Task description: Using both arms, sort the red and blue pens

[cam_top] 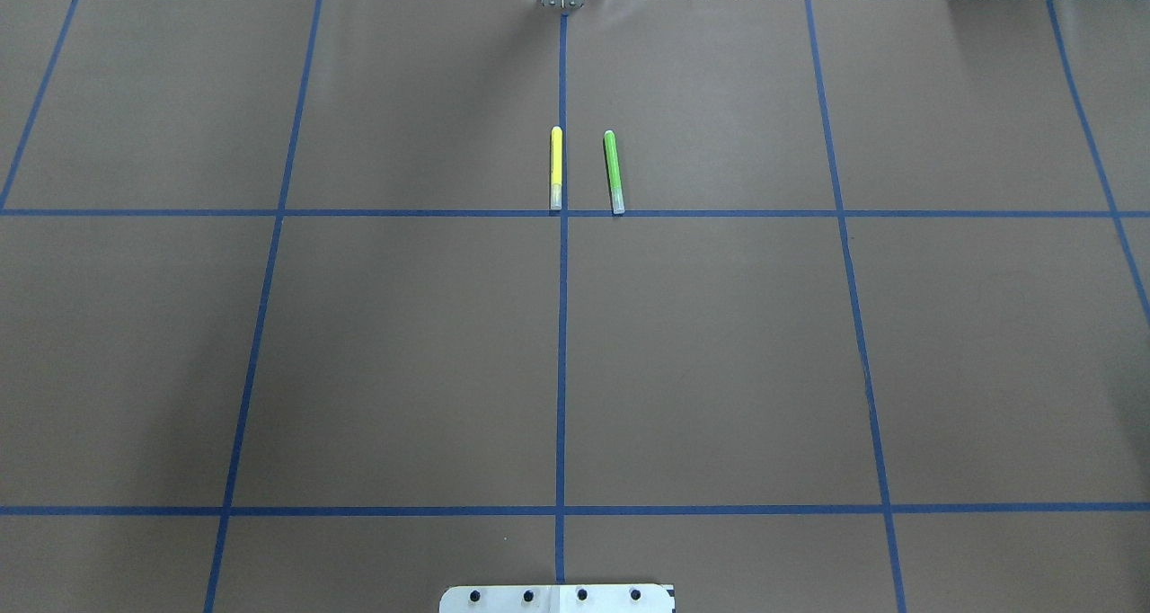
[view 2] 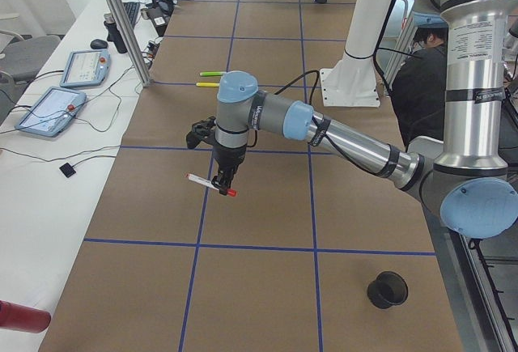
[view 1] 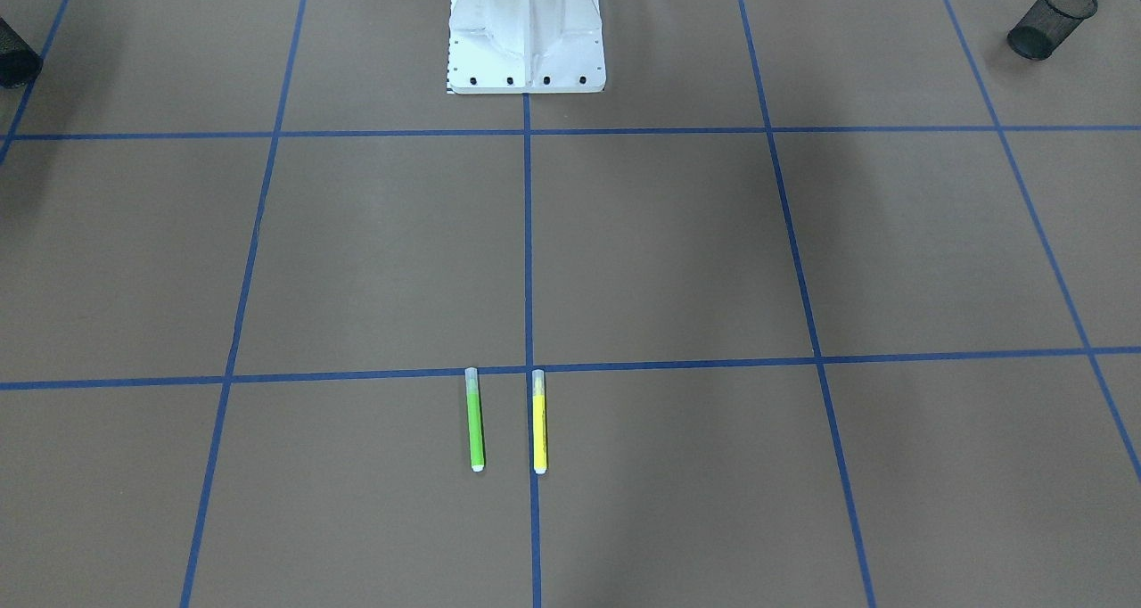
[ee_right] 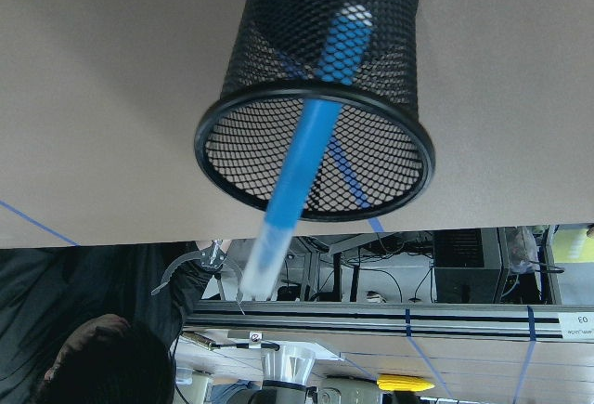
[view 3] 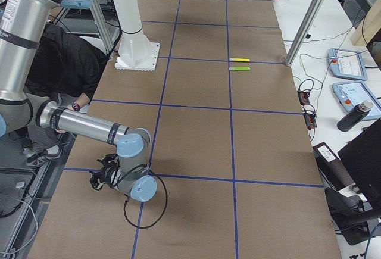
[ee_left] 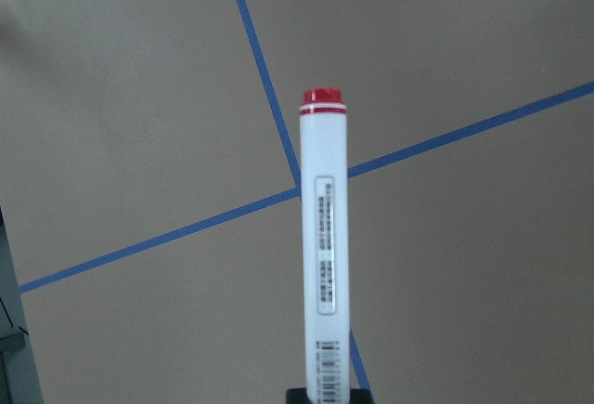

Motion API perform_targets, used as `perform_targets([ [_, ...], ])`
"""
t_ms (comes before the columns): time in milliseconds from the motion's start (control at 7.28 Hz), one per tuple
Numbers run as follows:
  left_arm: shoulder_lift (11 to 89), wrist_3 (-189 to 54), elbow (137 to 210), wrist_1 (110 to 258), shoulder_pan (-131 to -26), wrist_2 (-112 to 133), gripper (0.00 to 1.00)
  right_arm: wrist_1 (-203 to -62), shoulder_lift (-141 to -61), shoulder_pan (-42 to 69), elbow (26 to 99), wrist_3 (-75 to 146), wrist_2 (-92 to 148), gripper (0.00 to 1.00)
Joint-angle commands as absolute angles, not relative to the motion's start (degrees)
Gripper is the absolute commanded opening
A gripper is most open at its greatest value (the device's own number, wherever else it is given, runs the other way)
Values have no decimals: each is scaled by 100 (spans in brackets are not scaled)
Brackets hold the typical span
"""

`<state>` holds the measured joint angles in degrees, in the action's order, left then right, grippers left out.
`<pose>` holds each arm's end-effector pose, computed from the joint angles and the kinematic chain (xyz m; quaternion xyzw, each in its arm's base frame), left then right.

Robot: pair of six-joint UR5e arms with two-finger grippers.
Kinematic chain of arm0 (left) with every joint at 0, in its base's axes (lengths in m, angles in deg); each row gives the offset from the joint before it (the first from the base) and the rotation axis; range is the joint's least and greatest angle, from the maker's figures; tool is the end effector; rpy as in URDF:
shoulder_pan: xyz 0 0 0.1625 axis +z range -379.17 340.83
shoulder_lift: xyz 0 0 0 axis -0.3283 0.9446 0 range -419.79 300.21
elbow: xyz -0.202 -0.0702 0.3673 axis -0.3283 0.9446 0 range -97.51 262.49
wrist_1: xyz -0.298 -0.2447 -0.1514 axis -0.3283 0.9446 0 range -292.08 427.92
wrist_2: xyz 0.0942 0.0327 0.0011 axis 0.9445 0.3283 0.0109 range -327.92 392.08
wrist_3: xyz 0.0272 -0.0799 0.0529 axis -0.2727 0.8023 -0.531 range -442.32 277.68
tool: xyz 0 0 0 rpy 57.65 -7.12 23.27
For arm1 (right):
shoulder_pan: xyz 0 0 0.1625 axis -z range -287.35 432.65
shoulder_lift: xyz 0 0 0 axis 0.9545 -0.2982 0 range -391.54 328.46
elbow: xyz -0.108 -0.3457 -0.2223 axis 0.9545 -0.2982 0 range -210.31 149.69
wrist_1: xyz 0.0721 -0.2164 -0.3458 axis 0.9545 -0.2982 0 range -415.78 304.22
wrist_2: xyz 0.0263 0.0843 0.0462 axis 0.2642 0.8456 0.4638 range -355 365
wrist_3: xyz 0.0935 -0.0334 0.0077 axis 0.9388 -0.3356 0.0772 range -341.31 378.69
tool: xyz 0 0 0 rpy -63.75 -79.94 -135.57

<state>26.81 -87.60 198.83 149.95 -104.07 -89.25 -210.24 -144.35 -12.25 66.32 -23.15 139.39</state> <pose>-0.0409 -0.4598 0.4904 0.1258 0.2675 0.1213 0.9476 0.0494 -0.1629 0.7735 -0.4778 -0.4621 -0.0569 0.7449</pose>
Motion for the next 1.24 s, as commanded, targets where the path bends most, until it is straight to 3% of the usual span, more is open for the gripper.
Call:
perform_targets([
  [0, 2679, -8760, 19877, 14975, -10416, -8948, 0, -20698, -14256, -1225, 6646, -2306, 13895, 97],
  [687, 1776, -8786, 19920, 14949, -10451, -8992, 0, -19425, -12711, -1655, 6619, -580, 13105, 98],
  [1100, 767, -8970, 19947, 14931, -11055, -9506, 0, -17661, -12488, -1700, 6681, 1134, 13104, 98],
])
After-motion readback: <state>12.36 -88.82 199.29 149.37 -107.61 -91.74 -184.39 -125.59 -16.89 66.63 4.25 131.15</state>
